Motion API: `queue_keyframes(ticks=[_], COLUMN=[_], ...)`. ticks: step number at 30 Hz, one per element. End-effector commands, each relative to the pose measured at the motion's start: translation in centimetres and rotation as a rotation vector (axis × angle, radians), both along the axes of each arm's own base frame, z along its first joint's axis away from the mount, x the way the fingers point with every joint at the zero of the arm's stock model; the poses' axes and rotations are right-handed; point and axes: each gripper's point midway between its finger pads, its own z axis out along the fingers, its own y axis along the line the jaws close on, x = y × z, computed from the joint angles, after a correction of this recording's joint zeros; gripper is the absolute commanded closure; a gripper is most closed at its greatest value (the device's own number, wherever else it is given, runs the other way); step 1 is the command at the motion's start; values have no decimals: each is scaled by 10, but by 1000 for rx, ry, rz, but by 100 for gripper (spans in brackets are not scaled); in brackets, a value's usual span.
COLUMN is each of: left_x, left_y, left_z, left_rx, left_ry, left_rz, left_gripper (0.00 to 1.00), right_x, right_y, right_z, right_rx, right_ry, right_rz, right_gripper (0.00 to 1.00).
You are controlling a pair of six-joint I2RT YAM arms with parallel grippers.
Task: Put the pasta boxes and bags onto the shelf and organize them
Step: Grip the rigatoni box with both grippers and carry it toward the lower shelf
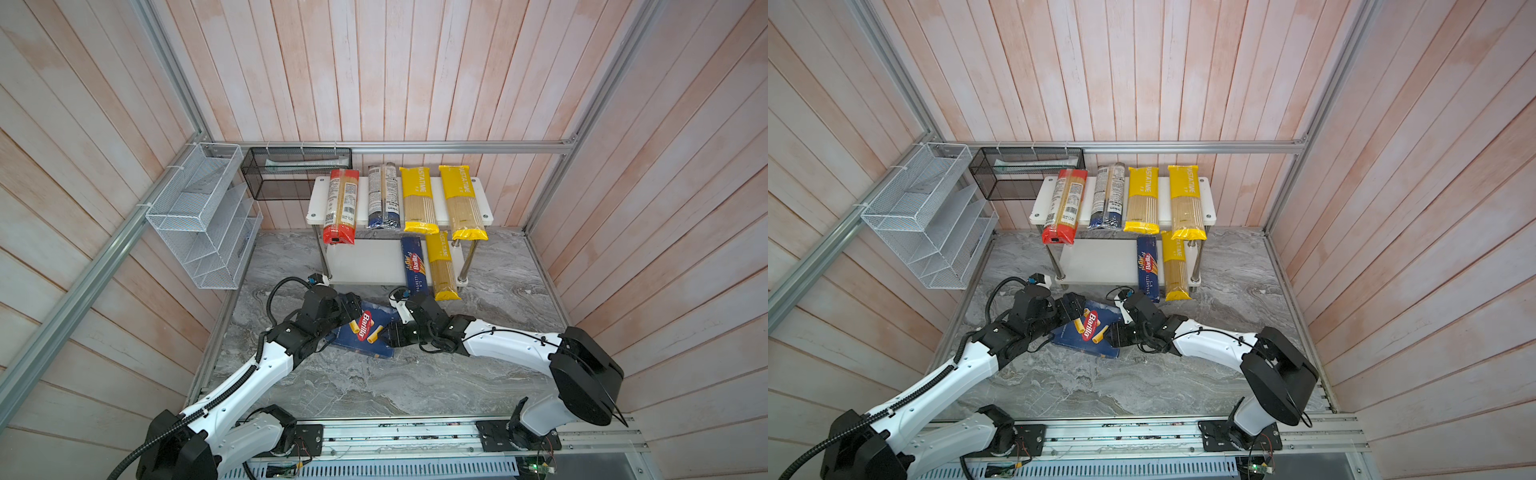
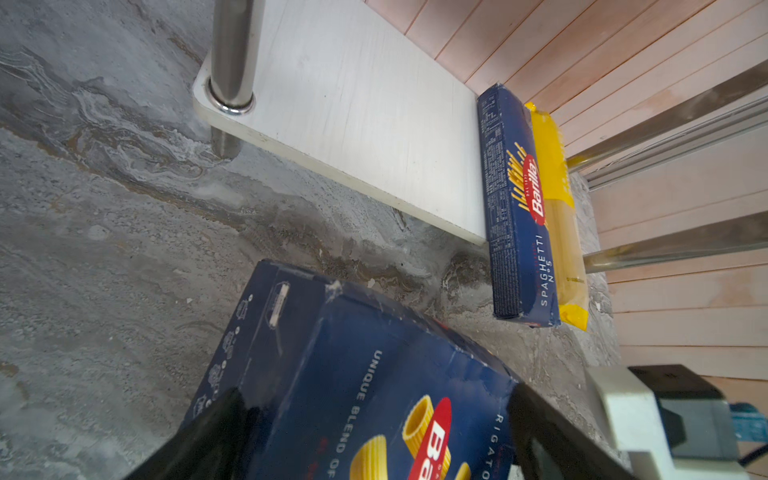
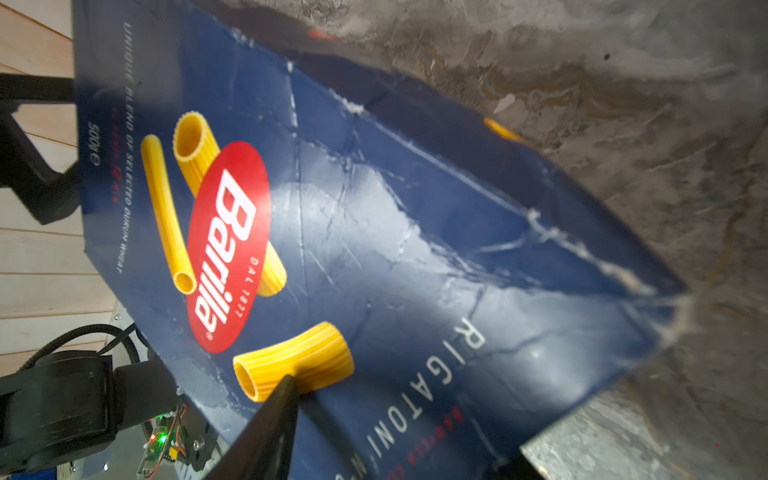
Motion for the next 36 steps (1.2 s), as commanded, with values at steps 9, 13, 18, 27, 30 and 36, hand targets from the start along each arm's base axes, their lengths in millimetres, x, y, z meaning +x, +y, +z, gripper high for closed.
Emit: queue_keyframes(ticks=[9, 13, 18, 27, 30, 36], left_x=[22, 32, 44, 65, 71, 81], left_y=[-37, -35, -33, -34, -35, -33], left_z=[56, 64, 69, 76, 79, 83], left_rx=[-176, -181, -168, -193, -199, -198], left_ry=[-131, -163, -184, -221, -233, -261], left_rz=[-137, -131, -129, -136, -138, -128], left_gripper=[0, 0, 0, 0, 0, 0], right_x=[26, 33, 42, 61, 66, 72], right_y=[36, 35, 36, 35, 34, 34], right_z=[147, 151, 157, 154, 148, 135], right_rx=[367, 376, 384, 391, 383, 378], right_ry=[-318, -324, -338, -326, -321, -307], right_rz=[71, 62, 52, 27, 17, 4], right_gripper=[45, 45, 45, 46, 46, 46])
